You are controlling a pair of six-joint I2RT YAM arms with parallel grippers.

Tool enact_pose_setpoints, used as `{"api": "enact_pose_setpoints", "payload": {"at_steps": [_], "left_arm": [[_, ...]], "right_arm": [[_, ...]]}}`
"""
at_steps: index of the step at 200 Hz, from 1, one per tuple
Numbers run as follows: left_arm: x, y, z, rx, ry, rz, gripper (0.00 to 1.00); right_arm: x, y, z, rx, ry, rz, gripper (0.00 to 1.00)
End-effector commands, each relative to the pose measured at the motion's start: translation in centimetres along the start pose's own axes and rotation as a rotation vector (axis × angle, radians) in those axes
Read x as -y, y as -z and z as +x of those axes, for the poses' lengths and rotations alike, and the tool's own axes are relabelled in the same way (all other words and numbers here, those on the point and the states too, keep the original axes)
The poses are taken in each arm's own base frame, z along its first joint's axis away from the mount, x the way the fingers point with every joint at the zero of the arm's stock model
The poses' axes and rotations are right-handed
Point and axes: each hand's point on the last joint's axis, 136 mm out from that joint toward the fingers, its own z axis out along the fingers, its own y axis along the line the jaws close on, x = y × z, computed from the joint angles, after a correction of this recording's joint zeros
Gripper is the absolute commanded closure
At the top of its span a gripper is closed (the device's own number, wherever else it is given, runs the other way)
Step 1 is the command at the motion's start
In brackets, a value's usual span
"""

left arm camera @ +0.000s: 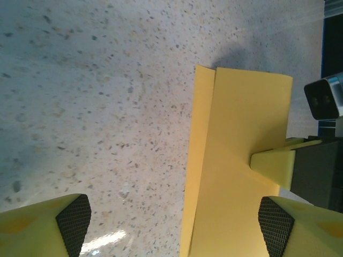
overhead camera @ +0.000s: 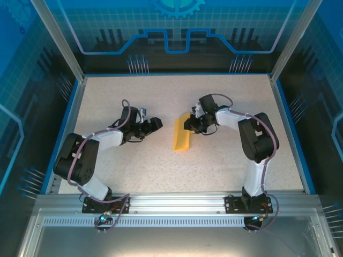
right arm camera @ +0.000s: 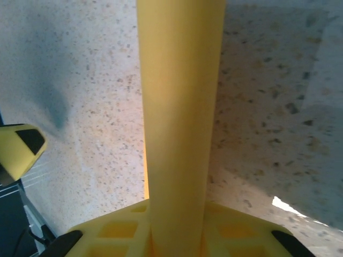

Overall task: Fold a paper plane with a square sheet of paper (pick it up from the middle)
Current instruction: Fold the square sheet of paper in half at the center of the table, then hold the square sheet of paper at the center of the table.

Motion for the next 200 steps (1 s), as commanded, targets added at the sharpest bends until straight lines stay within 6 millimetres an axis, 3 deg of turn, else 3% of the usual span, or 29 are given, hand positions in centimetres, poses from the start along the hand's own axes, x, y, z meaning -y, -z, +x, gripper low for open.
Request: {"api": "enact_pose_setpoints", "payload": {"at_steps": [1, 70, 200], "left_arm": [[1.7, -0.7, -0.1, -0.018, -0.02, 0.03, 0.15], [2.4, -1.8, 0.4, -0.046, -0.035, 0.033, 0.19], [2.2, -2.6, 0.7, -0.058, -0.033, 0.019, 0.19]], "right_arm": [[1.3, -0.3, 0.3, -0.032, 0.003, 0.048, 0.76], [3.8, -1.4, 1.4, -0.095, 0.037, 0.157, 0.73], [6.3, -3.1, 2.4, -0.154, 0.077, 0.352, 0.63]]}}
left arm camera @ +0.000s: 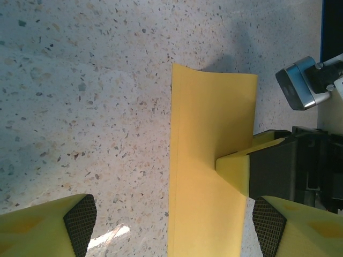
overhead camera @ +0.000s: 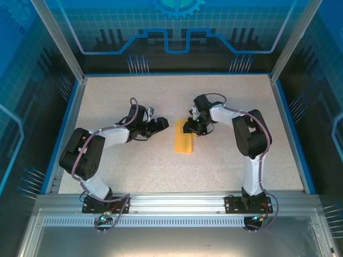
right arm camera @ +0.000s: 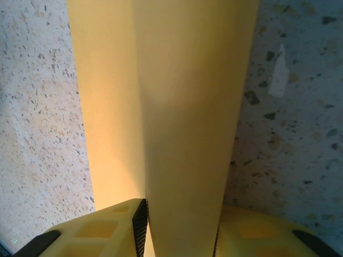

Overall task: Fold a paper plane with a square sheet of paper (pick it up from the middle)
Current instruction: Hold the square sheet of paper at the center of the table.

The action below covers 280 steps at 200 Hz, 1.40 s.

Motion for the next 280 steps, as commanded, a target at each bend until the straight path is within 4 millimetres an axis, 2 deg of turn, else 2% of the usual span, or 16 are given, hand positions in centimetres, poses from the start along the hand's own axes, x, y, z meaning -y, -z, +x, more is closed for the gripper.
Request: {"api": "enact_pose_setpoints", "payload": {"at_steps": [1, 116, 280], "left_arm": [[0.5, -0.5, -0.2, -0.009, 0.003, 0.004, 0.19], [-0.8, -0.5, 0.1, 0.001, 0.026, -0.045, 0.19], [-0.4, -0.5, 0.3, -0.009, 0.026, -0.021, 0.21]], "right_arm": [[3.4, -2.7, 1.5, -0.06, 0.007, 0.156, 0.63], [4.4, -3.8, 2.2, -0.108, 0.016, 0.257, 0.59], [4.8, -4.1, 2.2, -0.141, -0.06, 0.303, 0.57]]}}
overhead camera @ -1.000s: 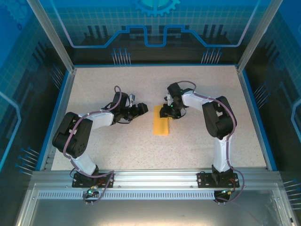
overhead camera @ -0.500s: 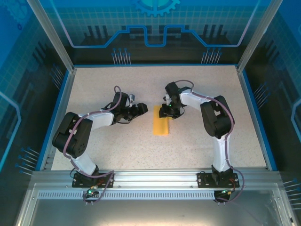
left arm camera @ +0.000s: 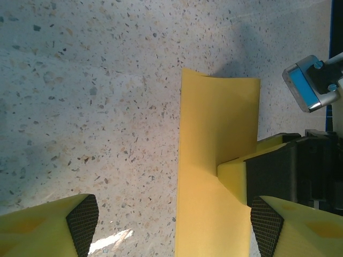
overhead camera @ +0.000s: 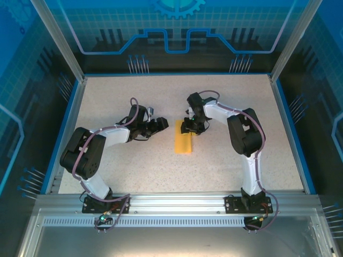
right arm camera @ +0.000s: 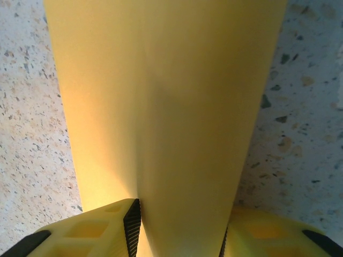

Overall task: Fold a paper plane with a square sheet of paper (pick it up from the middle)
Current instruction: Hold the square sheet of paper at the center of the table.

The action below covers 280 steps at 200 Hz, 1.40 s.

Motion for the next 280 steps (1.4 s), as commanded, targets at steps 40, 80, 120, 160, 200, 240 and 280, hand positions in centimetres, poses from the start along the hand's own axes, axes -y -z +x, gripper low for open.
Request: {"api": "enact_pose_setpoints", "payload": {"at_steps": [40, 80, 120, 160, 200, 240, 280], "left_arm": [[0.2, -0.3, 0.5, -0.02, 0.021, 0.005, 0.21], [0.6, -0.3, 0.5, -0.024, 0.016, 0.019, 0.21], [2.7, -0.8, 1.2, -0.069, 0.0, 0.095, 0.3], [4.5, -2.2, 2.6, -0.137, -0.004, 0.154, 0.57], [4.8, -3.4, 3.7, -0.189, 0.019, 0.173, 0.76], [4.8, -4.7, 4.9, -0.243, 0.012, 0.146, 0.89], [4.1, -5.6, 5.3, -0.265, -0.001, 0.092, 0.97]], "right_arm": [[4.4, -4.7, 2.1, -0.1, -0.068, 0.166, 0.56], [4.6, -4.8, 2.2, -0.107, -0.078, 0.179, 0.56], [4.8, -4.8, 2.3, -0.113, -0.081, 0.193, 0.56], [4.9, -4.9, 2.3, -0.114, -0.086, 0.197, 0.56], [5.0, -4.9, 2.4, -0.117, -0.089, 0.199, 0.56], [5.0, -5.0, 2.4, -0.117, -0.086, 0.198, 0.56], [5.0, -5.0, 2.4, -0.116, -0.086, 0.199, 0.56]]}}
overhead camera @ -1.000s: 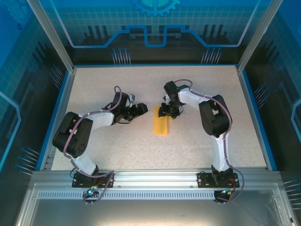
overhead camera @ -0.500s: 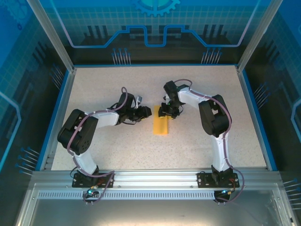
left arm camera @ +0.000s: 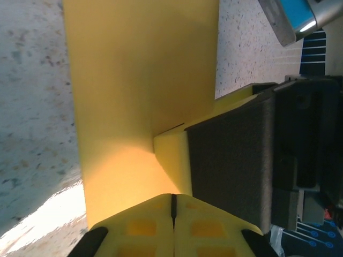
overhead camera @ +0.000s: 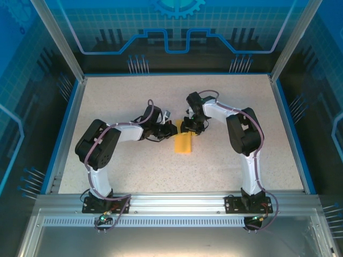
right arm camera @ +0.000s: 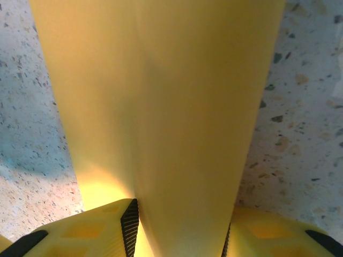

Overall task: Fold a paper plane with a square sheet of paper (pick it up from the middle)
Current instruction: Hold the square sheet of paper at the center of the table.

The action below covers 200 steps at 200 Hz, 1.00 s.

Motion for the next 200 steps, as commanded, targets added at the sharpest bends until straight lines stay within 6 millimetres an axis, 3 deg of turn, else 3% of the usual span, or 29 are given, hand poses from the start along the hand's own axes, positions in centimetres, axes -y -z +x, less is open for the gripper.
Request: {"api": "enact_pose_setpoints", "payload": {"at_steps": [1, 200], "left_arm": [[-0.6, -0.7, 0.6, -0.041, 0.0, -0.039, 0.97], [-5.0, -1.7, 2.2, -0.108, 0.058, -0.244, 1.0]], "right_arm": [[5.1, -5.0, 2.1, -0.092, -0.042, 0.19, 0.56], [4.5, -5.3, 2.2, -0.1, -0.046, 0.158, 0.56]]}}
